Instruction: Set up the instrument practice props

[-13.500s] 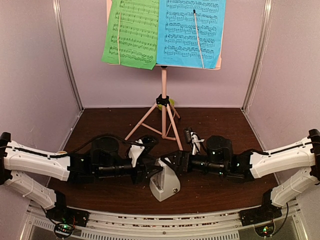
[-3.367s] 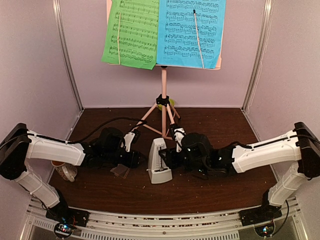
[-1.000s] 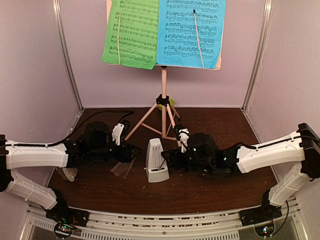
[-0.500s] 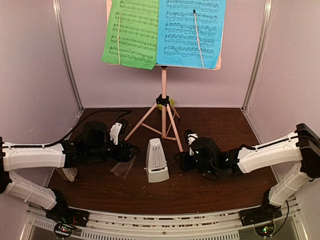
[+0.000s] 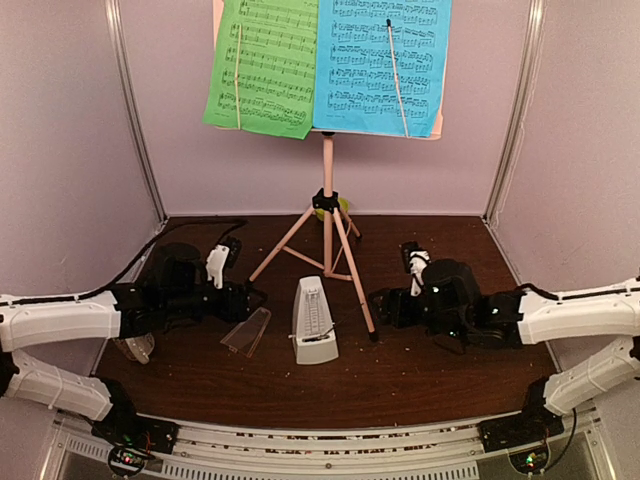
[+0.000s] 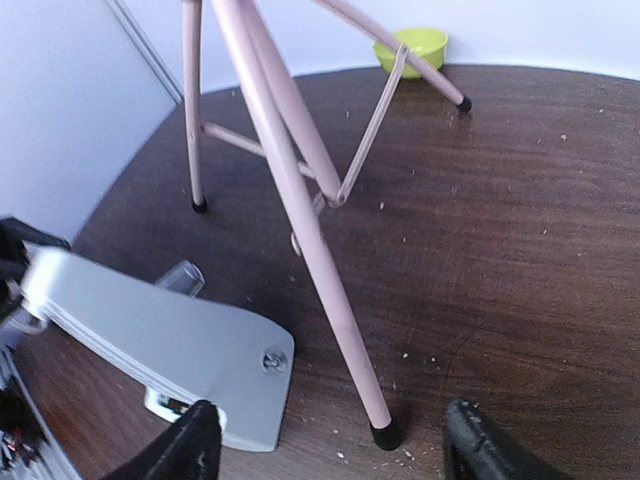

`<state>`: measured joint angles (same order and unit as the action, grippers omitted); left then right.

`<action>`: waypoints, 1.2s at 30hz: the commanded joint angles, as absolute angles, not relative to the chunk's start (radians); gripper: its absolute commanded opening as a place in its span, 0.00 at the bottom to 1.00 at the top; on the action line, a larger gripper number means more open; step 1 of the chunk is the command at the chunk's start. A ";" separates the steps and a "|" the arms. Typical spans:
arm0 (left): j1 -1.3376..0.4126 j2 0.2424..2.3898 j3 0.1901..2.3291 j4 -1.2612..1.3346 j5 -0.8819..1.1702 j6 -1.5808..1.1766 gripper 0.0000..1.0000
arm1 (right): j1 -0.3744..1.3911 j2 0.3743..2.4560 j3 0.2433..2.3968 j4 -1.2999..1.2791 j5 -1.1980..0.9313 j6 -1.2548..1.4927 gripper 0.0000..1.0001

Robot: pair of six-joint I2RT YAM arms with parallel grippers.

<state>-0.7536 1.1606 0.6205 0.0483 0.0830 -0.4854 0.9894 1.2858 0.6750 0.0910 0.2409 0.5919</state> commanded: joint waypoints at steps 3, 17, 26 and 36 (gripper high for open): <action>-0.665 1.055 0.600 0.018 0.106 -0.478 0.62 | 0.901 0.986 0.690 -0.034 0.218 0.522 0.90; -0.528 0.918 0.765 -0.257 0.110 -0.406 0.70 | 0.654 0.776 0.694 -0.180 -0.023 0.441 1.00; -0.528 0.844 0.750 -0.325 0.077 -0.465 0.98 | 0.638 0.639 0.571 -0.162 -0.088 0.522 1.00; -0.529 0.659 0.583 -0.430 -0.075 -0.642 0.98 | 0.638 0.395 0.335 -0.165 -0.059 0.629 1.00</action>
<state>-0.5335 0.7170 0.6411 -0.3790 0.0139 -0.5488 0.6430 0.4644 0.3889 -0.1539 -0.0746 0.5766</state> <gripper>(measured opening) 0.978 0.999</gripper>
